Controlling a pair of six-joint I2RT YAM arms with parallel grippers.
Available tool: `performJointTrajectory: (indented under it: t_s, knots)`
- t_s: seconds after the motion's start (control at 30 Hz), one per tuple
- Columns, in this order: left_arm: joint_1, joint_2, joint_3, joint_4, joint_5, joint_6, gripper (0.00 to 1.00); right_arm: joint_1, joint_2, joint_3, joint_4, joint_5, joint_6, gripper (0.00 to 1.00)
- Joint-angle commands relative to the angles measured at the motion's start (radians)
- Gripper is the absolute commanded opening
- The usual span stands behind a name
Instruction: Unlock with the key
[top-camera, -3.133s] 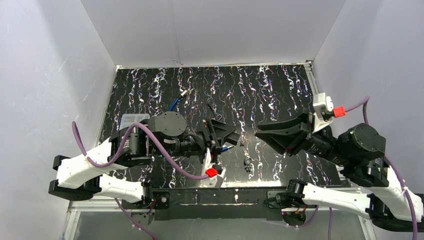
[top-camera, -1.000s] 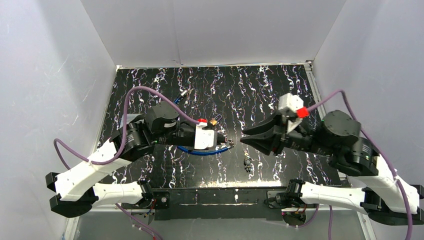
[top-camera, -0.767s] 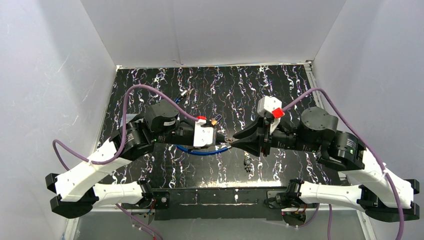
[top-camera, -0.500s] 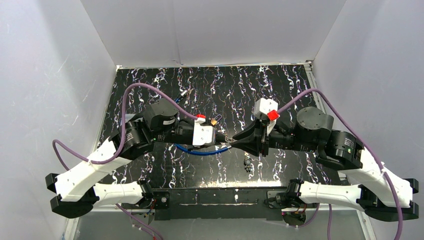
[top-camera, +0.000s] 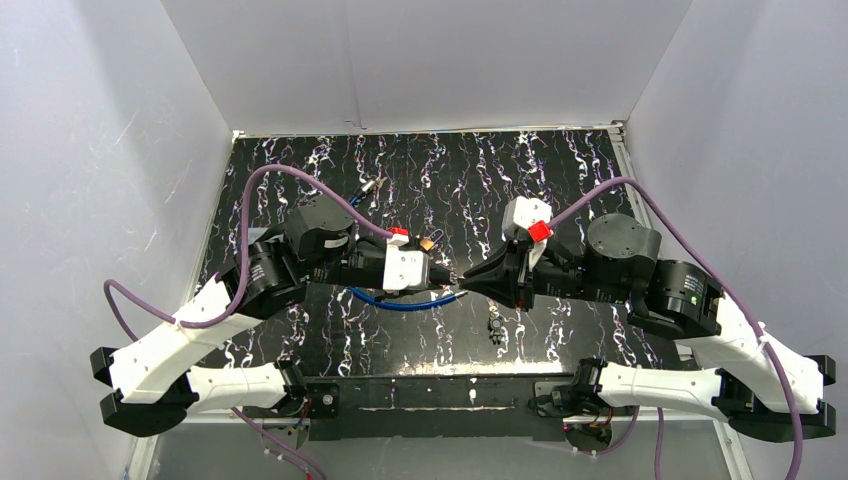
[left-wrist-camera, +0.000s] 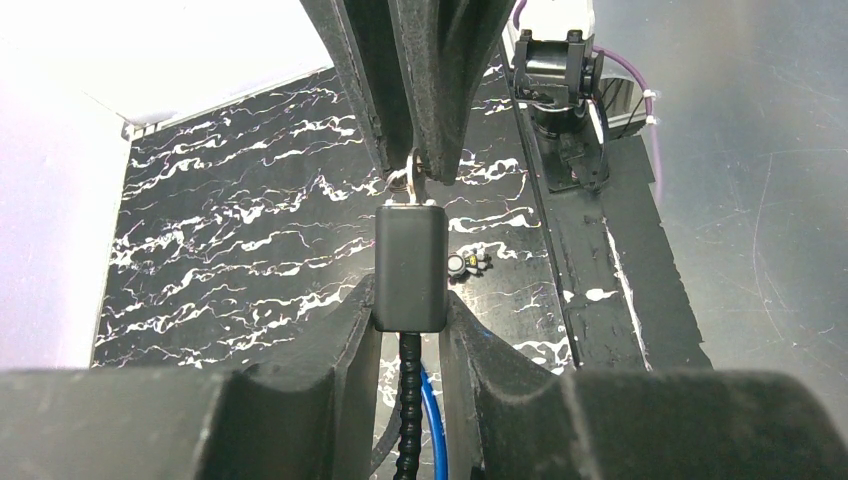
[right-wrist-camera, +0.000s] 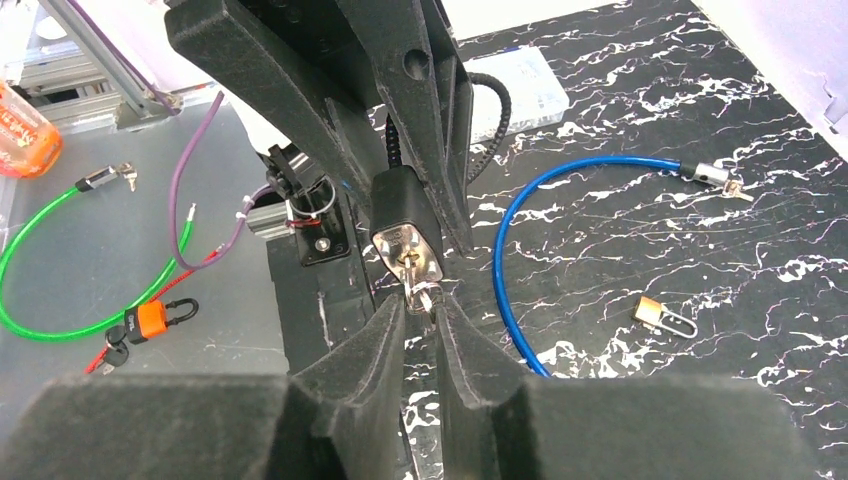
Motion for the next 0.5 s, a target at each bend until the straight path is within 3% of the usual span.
performJointTrajectory:
  t_s: [0.0,0.47]
  knots:
    - [0.005,-0.005,0.041,0.007,0.036,0.005,0.0,0.0,-0.003,0.011,0.078,0.028,-0.02,0.22]
    - [0.006,-0.006,0.046,0.004,0.041,0.005,0.0,0.002,0.01,0.011,0.099,0.023,-0.02,0.14]
